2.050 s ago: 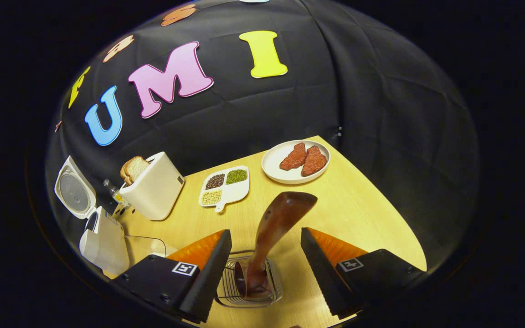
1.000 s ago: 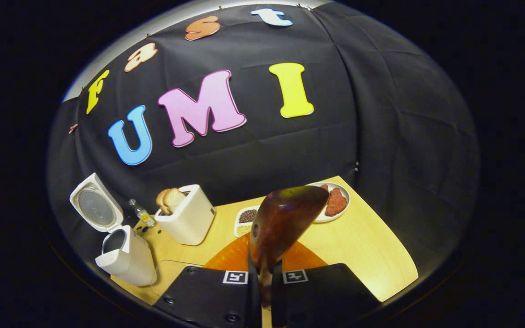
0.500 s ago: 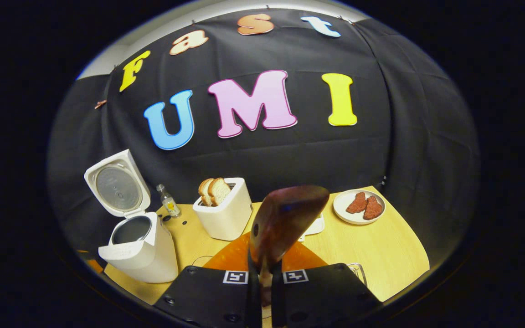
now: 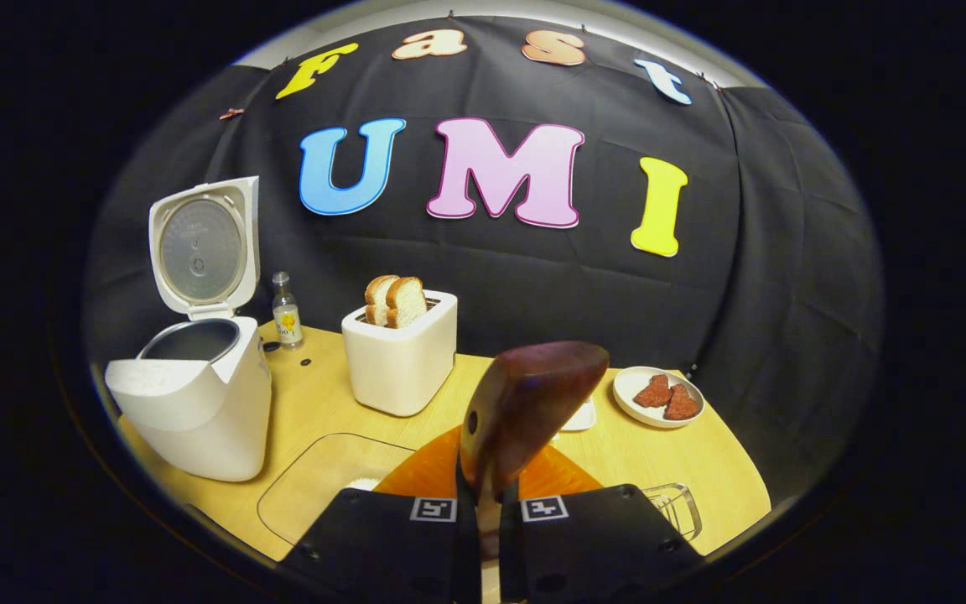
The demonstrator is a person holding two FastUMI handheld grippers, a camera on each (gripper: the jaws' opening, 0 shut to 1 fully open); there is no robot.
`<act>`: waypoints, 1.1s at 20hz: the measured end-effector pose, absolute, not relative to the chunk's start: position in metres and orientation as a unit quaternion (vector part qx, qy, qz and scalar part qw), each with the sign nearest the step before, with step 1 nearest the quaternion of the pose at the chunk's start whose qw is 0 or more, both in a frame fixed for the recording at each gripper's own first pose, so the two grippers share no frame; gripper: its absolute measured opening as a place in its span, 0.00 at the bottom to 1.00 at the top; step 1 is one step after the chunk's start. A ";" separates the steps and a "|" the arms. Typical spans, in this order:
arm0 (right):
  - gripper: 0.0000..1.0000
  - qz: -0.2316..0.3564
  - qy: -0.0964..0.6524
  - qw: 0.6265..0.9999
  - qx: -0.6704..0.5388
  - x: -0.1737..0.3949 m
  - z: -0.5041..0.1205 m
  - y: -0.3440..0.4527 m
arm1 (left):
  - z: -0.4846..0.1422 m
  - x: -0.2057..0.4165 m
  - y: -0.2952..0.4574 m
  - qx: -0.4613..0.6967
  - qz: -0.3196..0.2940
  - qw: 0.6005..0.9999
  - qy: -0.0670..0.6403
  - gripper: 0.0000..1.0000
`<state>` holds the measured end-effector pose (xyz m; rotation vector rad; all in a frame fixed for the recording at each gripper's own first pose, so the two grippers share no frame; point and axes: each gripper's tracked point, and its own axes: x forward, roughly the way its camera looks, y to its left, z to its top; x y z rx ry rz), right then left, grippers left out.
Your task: Close the left gripper, press the button to open the rice cooker; take a wooden spoon from the chopstick holder with the right hand, scoop a spoonful of rice and pour it into the rice cooker, then put the wooden spoon back into the chopstick holder.
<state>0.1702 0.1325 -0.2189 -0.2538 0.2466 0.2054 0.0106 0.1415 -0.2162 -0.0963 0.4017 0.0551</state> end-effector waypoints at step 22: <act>0.13 0.084 0.284 0.952 0.075 0.134 -0.303 0.203 | -0.234 -0.006 0.189 -0.156 0.099 0.959 0.215 0.96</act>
